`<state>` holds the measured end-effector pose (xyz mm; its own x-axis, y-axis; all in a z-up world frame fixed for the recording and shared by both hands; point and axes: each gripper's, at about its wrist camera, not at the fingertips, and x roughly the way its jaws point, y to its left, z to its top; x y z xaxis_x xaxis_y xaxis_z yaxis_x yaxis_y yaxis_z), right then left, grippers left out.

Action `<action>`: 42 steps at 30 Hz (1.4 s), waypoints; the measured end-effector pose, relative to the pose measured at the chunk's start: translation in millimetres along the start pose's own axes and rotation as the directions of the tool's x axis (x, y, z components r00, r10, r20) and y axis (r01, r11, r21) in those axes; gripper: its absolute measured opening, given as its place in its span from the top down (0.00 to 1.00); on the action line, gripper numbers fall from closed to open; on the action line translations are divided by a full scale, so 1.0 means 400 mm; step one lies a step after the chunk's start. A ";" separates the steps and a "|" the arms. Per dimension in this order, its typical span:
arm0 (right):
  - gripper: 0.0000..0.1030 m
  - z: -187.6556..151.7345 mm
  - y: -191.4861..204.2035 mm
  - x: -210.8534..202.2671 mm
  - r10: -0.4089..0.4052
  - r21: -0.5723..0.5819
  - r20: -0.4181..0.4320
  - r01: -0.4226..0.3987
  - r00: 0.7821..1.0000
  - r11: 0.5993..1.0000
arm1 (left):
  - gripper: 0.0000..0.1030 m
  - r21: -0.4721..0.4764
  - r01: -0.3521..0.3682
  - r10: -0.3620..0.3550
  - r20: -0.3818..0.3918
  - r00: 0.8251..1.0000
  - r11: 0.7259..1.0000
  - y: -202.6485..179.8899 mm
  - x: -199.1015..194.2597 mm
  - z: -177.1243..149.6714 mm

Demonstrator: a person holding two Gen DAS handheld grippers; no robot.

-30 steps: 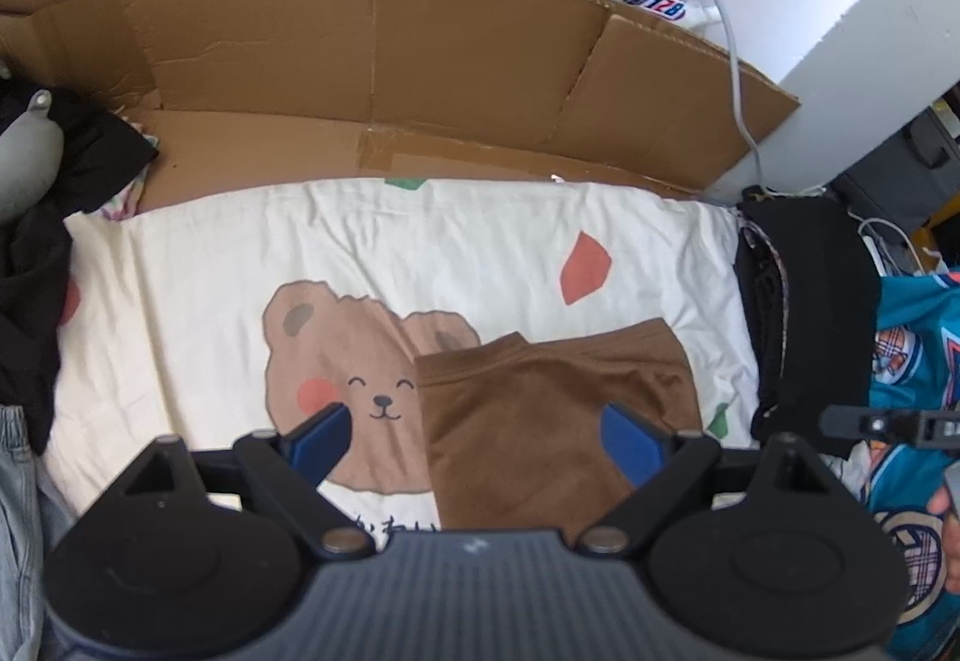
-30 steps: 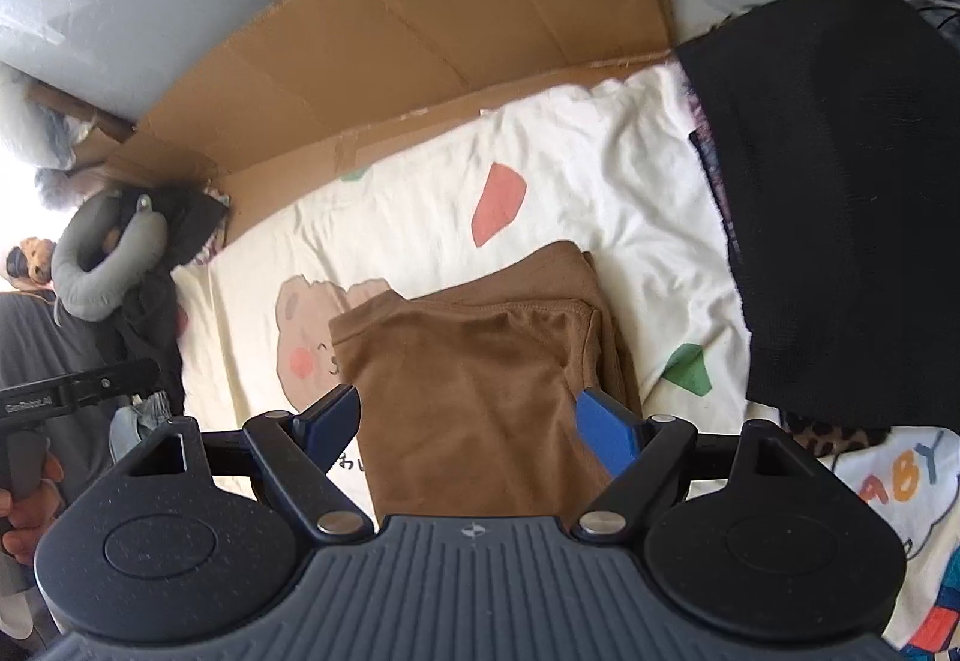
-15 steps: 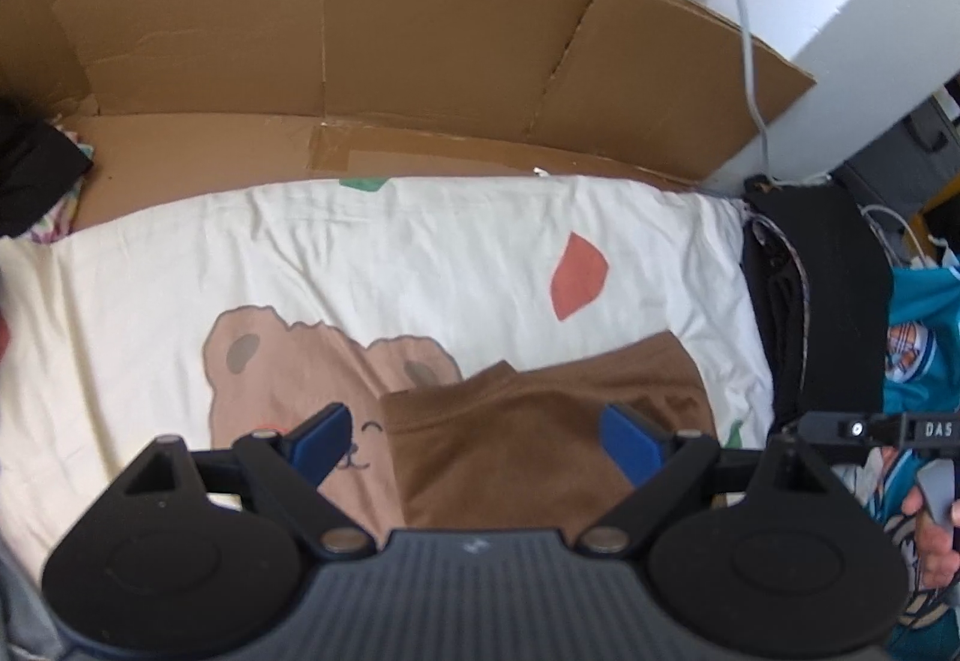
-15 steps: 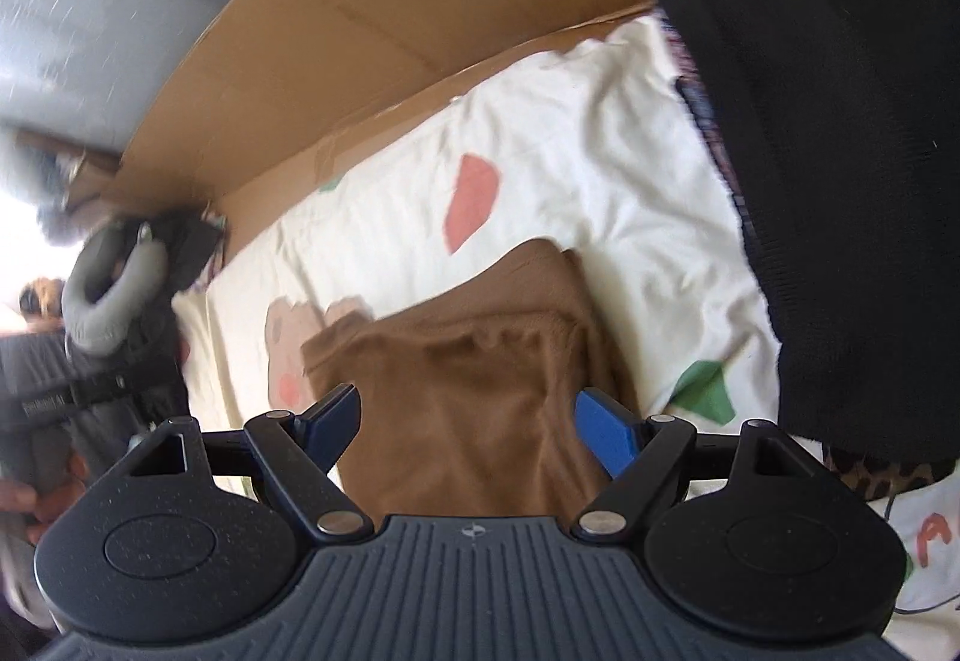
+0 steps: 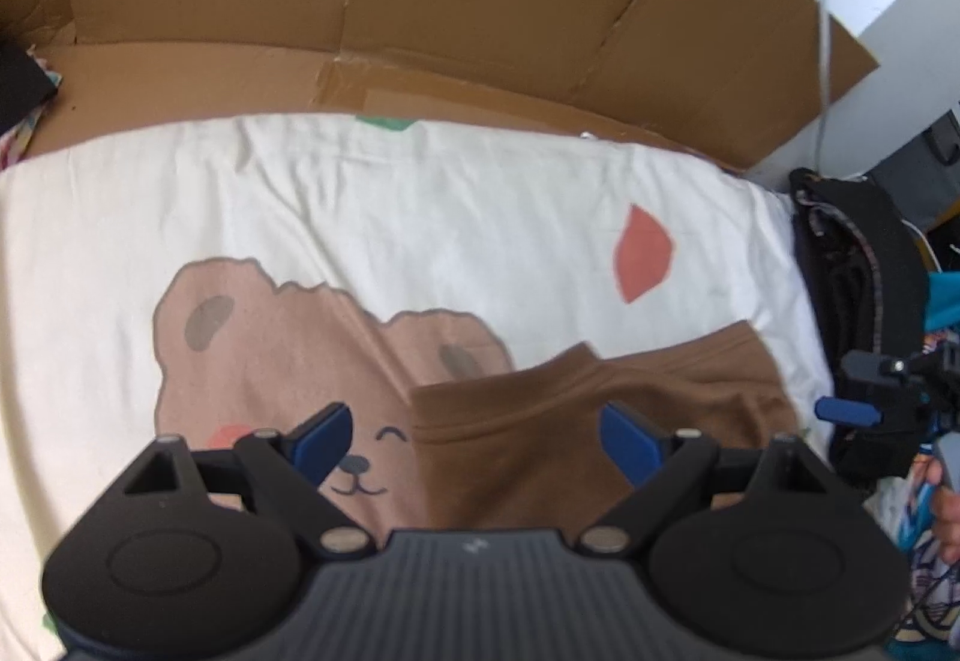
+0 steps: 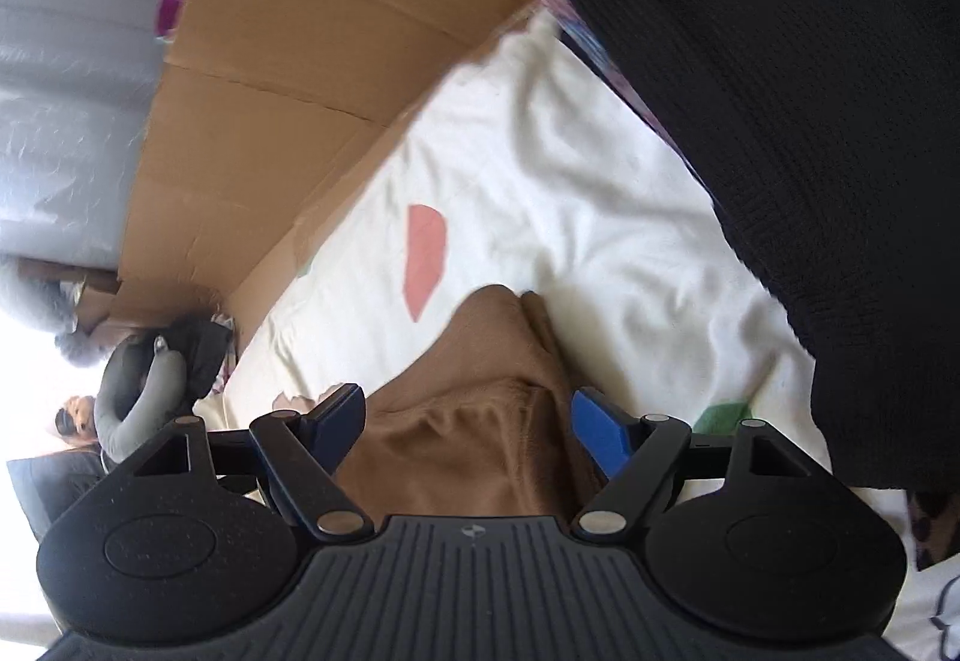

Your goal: Fold clothes

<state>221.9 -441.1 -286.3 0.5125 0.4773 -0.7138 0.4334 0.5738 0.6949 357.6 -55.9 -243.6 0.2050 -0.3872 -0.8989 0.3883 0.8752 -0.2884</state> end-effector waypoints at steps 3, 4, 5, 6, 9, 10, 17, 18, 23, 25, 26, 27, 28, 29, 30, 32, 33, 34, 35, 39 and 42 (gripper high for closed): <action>0.23 -0.007 0.004 0.021 -0.034 -0.048 -0.053 0.032 0.998 0.998 | 0.14 0.008 0.025 -0.026 0.027 0.999 1.000 0.027 0.020 -0.013; 0.23 -0.008 0.007 0.030 -0.038 -0.064 -0.070 0.033 0.997 0.997 | 0.14 0.007 0.032 -0.032 0.032 0.999 0.999 0.036 0.025 -0.015; 0.23 -0.008 0.008 0.037 -0.041 -0.075 -0.082 0.035 0.996 0.997 | 0.14 0.006 0.035 -0.035 0.032 0.999 0.999 0.045 0.032 -0.016; 0.26 -0.006 0.008 0.044 -0.043 -0.079 -0.084 0.036 0.996 0.996 | 0.15 -0.002 0.041 -0.041 0.028 0.999 0.999 0.055 0.037 -0.017; 0.34 -0.003 0.004 0.060 -0.034 -0.076 -0.088 0.027 0.996 0.997 | 0.21 -0.032 0.064 -0.063 0.014 0.998 0.997 0.082 0.049 -0.021; 0.38 -0.003 0.002 0.061 -0.031 -0.072 -0.088 0.025 0.996 0.997 | 0.21 -0.038 0.066 -0.066 0.018 0.998 0.997 0.088 0.050 -0.025; 0.55 -0.003 -0.013 0.056 -0.056 -0.067 -0.096 0.050 0.994 0.997 | 0.31 -0.026 0.099 -0.099 0.004 0.995 0.995 0.091 0.076 -0.053; 0.55 -0.004 -0.012 0.056 -0.056 -0.073 -0.094 0.049 0.994 0.996 | 0.34 -0.028 0.096 -0.096 0.006 0.995 0.995 0.089 0.082 -0.054; 0.83 -0.001 -0.004 0.058 -0.064 -0.122 -0.078 0.055 0.995 0.991 | 0.43 -0.016 0.067 -0.067 0.021 0.998 0.998 0.080 0.113 -0.050; 0.89 -0.001 0.001 0.058 -0.075 -0.148 -0.070 0.064 0.995 0.987 | 0.45 0.002 0.060 -0.060 0.026 0.998 0.998 0.073 0.117 -0.047; 0.89 -0.002 0.006 0.057 -0.081 -0.163 -0.065 0.069 0.995 0.984 | 0.46 0.006 0.058 -0.058 0.029 0.998 0.998 0.071 0.117 -0.045; 0.89 -0.002 0.012 0.053 -0.088 -0.178 -0.054 0.077 0.995 0.981 | 0.47 0.005 0.058 -0.058 0.032 0.998 0.998 0.071 0.115 -0.043; 0.89 0.000 0.019 0.046 -0.092 -0.190 -0.038 0.083 0.995 0.978 | 0.48 0.004 0.058 -0.058 0.036 0.998 0.998 0.071 0.113 -0.041; 0.89 0.004 0.027 0.035 -0.092 -0.201 -0.016 0.087 0.996 0.976 | 0.48 0.002 0.058 -0.058 0.039 0.998 0.998 0.070 0.112 -0.039; 0.90 0.008 0.036 0.022 -0.088 -0.213 0.009 0.088 0.996 0.973 | 0.48 0.001 0.058 -0.058 0.046 0.997 0.998 0.070 0.108 -0.037; 0.91 0.016 0.057 -0.004 -0.081 -0.245 0.057 0.093 0.995 0.965 | 0.49 0.003 0.057 -0.057 0.065 0.996 0.998 0.066 0.097 -0.034; 0.89 0.020 0.066 -0.012 -0.079 -0.256 0.064 0.093 0.995 0.962 | 0.50 0.007 0.056 -0.056 0.075 0.996 0.998 0.064 0.091 -0.032; 0.89 0.021 0.071 -0.014 -0.078 -0.258 0.058 0.090 0.995 0.962 | 0.50 0.011 0.056 -0.057 0.079 0.995 0.998 0.061 0.084 -0.030; 0.88 0.023 0.076 -0.017 -0.077 -0.261 0.052 0.087 0.996 0.961 | 0.50 0.013 0.057 -0.058 0.083 0.995 0.998 0.059 0.077 -0.029; 0.66 0.012 0.070 0.002 -0.116 -0.269 0.015 0.115 0.993 0.956 | 0.49 0.025 0.056 -0.058 0.088 0.994 0.998 0.047 0.057 -0.027; 0.65 -0.002 0.051 0.031 -0.140 -0.255 -0.026 0.129 0.990 0.958 | 0.49 0.038 0.051 -0.055 0.092 0.994 0.998 0.037 0.044 -0.034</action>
<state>236.7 -422.9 -281.1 0.4274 0.4091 -0.8062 0.2921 0.7814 0.5514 354.8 -46.0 -268.2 0.2653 -0.4594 -0.8477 0.4319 0.8427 -0.3215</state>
